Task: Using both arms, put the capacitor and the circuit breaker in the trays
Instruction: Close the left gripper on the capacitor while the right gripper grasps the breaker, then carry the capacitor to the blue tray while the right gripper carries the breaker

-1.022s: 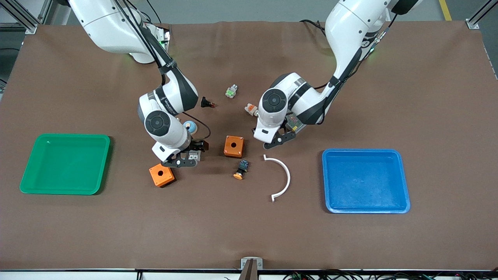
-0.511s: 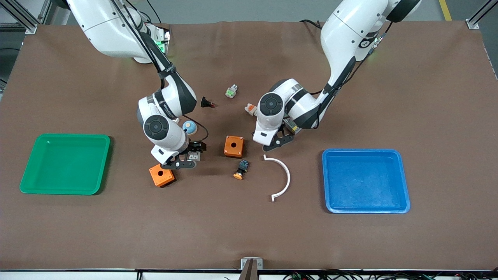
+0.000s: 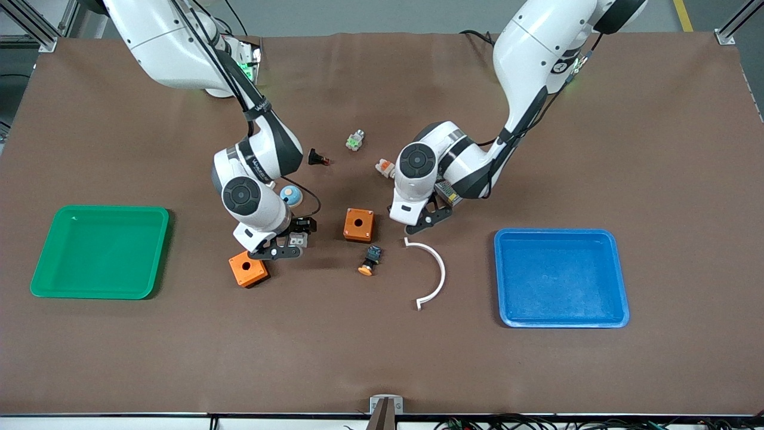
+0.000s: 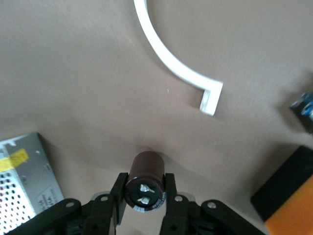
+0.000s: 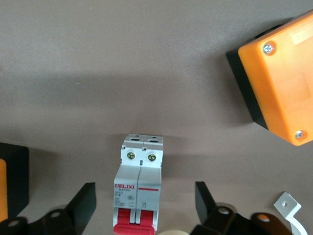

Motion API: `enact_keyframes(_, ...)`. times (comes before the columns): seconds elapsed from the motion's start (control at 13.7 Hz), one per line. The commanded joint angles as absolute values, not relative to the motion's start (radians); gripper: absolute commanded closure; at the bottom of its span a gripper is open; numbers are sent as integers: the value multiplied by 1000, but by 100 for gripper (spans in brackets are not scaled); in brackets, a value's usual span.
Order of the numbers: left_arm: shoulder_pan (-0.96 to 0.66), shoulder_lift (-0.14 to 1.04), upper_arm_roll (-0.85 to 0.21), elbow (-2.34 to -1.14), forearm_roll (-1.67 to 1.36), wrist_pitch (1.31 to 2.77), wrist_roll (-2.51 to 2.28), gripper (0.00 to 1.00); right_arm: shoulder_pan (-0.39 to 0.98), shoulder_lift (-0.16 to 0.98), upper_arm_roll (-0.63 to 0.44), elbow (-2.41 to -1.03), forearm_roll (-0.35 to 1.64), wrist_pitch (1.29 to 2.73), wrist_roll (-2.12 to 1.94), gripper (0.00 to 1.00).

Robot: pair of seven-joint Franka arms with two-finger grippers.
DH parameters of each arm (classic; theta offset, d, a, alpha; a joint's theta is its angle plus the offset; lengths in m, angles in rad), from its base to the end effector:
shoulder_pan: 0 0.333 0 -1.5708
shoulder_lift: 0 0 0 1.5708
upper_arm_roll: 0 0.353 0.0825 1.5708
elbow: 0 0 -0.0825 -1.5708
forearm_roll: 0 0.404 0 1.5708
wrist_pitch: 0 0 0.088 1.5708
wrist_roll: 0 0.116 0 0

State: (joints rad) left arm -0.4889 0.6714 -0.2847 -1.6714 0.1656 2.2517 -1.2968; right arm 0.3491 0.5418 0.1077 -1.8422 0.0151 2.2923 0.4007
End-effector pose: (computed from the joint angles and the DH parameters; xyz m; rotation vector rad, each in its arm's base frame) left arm 0.5287 -0.4754 0.2269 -3.0299 -0.7223 0.1174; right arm 0.6010 0.2906 0.2344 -3.1126 -0.0510 0.1694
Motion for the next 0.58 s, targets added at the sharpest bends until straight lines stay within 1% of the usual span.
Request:
enact_keyframes(0.0, -440, 527, -284, -1678, 189, 2123, -1301, 100, 345, 563, 114, -1827, 20, 2307, 388, 36)
enact_keyframes(0.22, -338, 442, -287, -1678, 187, 2063, -1168, 100, 347, 571, 114, -1825, 20, 2312, 388, 57)
enact_keyframes(0.36, -276, 422, -287, -1668, 187, 2040, -1087, 100, 347, 571, 114, -1825, 20, 2310, 388, 72)
enact_keyframes(0.44, -244, 419, -287, -1658, 187, 2040, -1039, 100, 347, 571, 114, -1824, 21, 2310, 390, 76)
enact_keyframes(0.51, -209, 414, -287, -1657, 187, 2036, -994, 100, 347, 569, 114, -1824, 21, 2307, 390, 76)
